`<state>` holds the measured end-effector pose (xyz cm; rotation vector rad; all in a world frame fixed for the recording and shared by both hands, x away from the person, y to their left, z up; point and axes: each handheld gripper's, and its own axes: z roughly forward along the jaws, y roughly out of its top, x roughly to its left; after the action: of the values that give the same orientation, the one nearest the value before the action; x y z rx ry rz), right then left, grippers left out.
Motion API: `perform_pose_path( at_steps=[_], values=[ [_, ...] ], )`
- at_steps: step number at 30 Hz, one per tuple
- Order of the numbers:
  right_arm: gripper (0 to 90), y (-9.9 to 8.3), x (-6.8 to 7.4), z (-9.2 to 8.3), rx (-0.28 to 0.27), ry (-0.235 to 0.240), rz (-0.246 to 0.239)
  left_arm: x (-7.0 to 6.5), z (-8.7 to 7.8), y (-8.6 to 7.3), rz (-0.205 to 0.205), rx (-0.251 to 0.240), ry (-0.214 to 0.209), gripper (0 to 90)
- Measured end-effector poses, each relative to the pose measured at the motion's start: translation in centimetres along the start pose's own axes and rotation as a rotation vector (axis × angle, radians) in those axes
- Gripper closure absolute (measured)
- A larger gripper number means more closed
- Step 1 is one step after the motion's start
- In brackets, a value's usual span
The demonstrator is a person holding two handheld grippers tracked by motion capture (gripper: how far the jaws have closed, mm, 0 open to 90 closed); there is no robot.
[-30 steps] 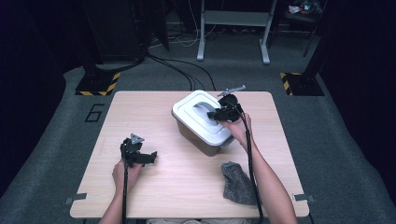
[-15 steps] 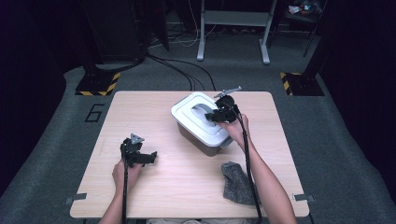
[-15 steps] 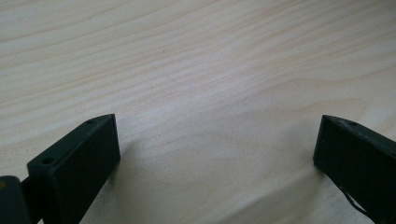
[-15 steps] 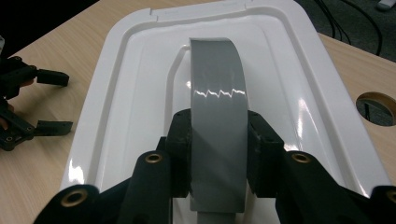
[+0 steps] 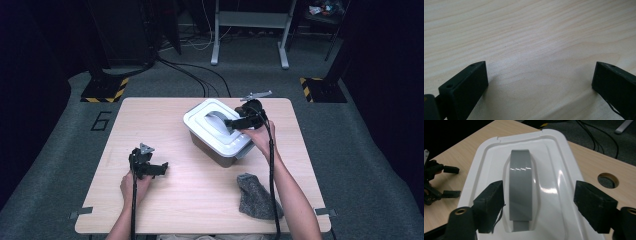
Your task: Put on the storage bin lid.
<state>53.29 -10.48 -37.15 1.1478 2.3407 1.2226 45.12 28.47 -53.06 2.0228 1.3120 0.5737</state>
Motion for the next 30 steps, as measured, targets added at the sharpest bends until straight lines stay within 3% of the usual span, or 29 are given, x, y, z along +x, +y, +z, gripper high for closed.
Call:
perform_pose_path(
  at_steps=[4, 15, 24, 30],
  values=[
    [14.4, -0.4, -1.1, -1.1, -0.022, -0.039, 0.015, 0.0, 0.0, 0.0, 0.001, 0.000, 0.000, 0.1],
    [9.7, -2.2, -4.2, -4.2, -0.078, -0.139, 0.050, 0.0, 0.0, 0.0, 0.000, 0.000, 0.000, 0.1],
    [6.2, -4.8, -6.6, -5.6, -0.080, -0.230, 0.074, 0.0, 0.0, 0.0, 0.000, 0.000, 0.000, 0.1],
    [5.3, -7.8, -8.2, -6.1, -0.074, -0.291, 0.103, 0.0, 0.0, 0.0, 0.000, 0.000, 0.000, 0.1]
  ],
)
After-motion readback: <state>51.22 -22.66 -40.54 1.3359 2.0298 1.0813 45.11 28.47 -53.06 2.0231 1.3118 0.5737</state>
